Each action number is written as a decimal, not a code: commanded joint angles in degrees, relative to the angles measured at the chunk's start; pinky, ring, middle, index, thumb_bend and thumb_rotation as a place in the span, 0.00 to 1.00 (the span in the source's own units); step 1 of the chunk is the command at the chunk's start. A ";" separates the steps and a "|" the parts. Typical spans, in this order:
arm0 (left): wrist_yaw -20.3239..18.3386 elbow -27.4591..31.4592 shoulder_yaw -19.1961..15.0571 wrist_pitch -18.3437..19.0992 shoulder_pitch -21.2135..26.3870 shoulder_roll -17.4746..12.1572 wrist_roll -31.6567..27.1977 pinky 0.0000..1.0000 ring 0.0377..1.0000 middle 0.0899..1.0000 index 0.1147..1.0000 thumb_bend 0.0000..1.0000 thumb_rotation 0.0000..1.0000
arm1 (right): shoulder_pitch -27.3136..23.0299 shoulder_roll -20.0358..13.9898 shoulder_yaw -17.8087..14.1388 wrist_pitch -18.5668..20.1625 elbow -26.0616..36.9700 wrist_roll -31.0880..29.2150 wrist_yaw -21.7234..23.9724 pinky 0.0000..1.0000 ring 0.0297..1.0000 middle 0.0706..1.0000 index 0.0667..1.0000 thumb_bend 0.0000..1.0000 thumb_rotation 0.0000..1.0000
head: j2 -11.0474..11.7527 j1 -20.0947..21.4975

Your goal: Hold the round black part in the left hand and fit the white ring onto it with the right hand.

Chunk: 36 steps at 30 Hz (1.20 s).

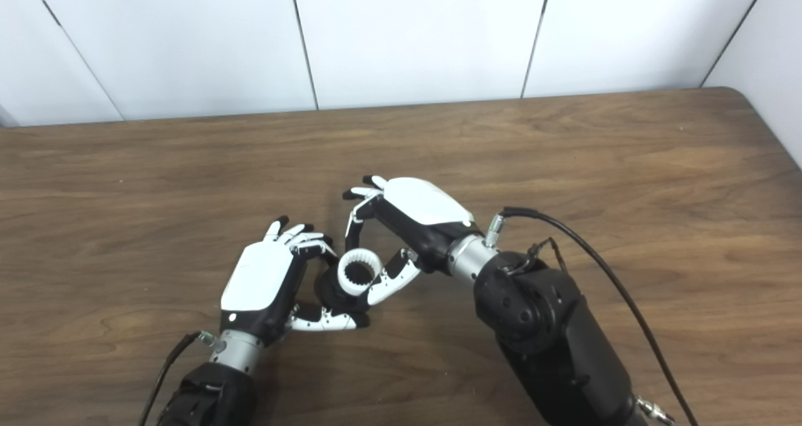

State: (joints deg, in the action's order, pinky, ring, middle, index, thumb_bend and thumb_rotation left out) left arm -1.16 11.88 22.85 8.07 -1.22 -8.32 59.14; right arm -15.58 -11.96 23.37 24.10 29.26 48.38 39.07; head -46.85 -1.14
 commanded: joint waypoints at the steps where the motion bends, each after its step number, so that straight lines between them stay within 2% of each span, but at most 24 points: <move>1: -0.27 -0.35 0.58 0.09 0.06 -0.06 1.37 1.00 0.88 0.75 0.42 0.52 0.05 | -2.03 0.63 -0.25 -1.80 0.73 -0.20 -1.78 1.00 1.00 0.90 0.44 0.53 0.14 | -0.12 0.04; 19: 0.43 -1.00 0.80 0.52 -0.06 0.71 1.32 1.00 0.88 0.75 0.42 0.52 0.05 | -2.53 1.16 -0.18 -3.48 -1.49 -0.70 -3.84 1.00 1.00 0.89 0.45 0.53 0.14 | -0.05 -0.19; 36: 0.15 -0.96 0.76 0.67 0.29 0.76 1.35 1.00 0.89 0.75 0.42 0.52 0.05 | -1.82 0.56 1.03 -3.89 -2.34 -0.40 -3.52 1.00 1.00 0.88 0.45 0.53 0.14 | -0.15 -0.56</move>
State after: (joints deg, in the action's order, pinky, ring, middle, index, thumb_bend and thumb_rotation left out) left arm -0.47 11.55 23.30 8.43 -1.23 -7.67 59.88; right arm -16.04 -11.47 24.49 22.07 26.49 48.07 36.60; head -46.93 -1.67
